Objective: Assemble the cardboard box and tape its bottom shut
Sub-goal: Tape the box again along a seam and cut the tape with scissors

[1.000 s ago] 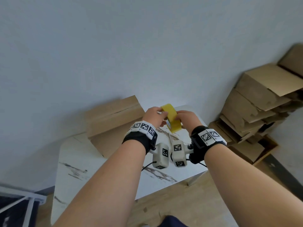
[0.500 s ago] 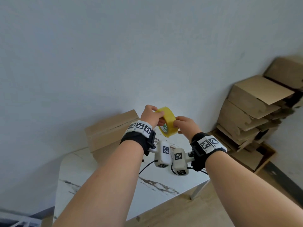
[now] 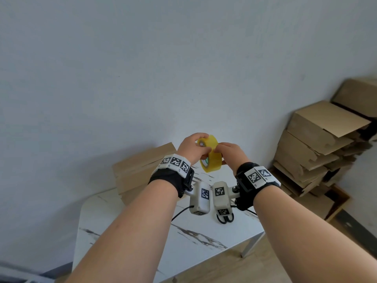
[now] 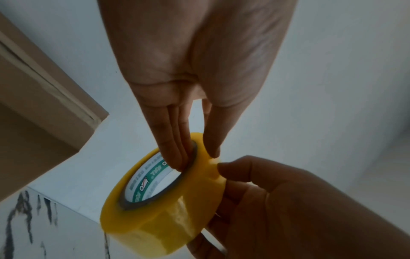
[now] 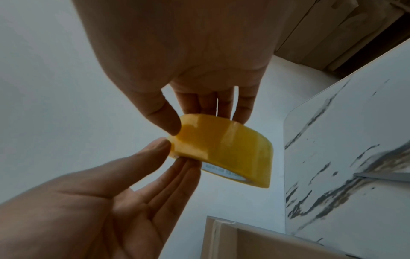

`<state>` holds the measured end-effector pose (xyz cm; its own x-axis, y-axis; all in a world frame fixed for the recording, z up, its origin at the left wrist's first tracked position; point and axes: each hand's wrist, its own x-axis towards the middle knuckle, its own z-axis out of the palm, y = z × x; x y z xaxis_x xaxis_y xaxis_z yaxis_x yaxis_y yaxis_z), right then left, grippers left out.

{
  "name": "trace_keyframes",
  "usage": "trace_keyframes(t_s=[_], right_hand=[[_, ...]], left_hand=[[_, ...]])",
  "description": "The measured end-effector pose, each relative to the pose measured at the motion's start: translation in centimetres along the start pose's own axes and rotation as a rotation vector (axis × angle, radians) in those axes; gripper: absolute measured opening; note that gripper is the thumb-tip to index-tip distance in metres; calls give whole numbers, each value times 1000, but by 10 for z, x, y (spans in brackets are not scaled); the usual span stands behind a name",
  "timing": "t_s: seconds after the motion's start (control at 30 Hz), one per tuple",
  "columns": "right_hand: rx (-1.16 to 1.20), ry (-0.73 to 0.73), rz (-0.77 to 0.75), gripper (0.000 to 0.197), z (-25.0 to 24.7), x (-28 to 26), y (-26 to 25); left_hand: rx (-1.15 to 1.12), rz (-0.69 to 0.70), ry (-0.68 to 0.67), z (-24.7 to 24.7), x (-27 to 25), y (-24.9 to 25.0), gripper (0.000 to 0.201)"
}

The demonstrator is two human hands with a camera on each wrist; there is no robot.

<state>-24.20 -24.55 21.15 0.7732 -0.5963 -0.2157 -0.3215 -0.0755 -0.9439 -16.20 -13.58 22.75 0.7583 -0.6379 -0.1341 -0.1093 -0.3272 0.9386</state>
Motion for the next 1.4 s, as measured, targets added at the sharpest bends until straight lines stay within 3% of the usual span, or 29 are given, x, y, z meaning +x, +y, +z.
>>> trace_keyframes(t_s=[0.37, 0.5, 0.63, 0.73, 0.97, 1.2, 1.4], right_hand=[[-4, -77, -50, 36, 0, -7, -1], [33, -66, -39, 33, -1, -8, -1], [64, -65, -53, 32, 2, -6, -6], [102, -65, -63, 23, 2, -4, -9], [144, -30, -44, 25, 1, 0, -5], [127, -24, -49, 21, -2, 0, -4], [146, -17, -12, 30, -3, -6, 5]], left_hand=[[-173, -94, 43, -11, 7, 3, 47], [-255, -126, 59, -16, 9, 3, 45], [-127, -55, 60, -17, 7, 8, 39], [-42, -17, 20, -14, 5, 9, 44], [-36, 34, -19, -6, 1, 6, 50], [-115, -23, 26, -6, 9, 7, 50], [-262, -82, 42, -8, 11, 4, 50]])
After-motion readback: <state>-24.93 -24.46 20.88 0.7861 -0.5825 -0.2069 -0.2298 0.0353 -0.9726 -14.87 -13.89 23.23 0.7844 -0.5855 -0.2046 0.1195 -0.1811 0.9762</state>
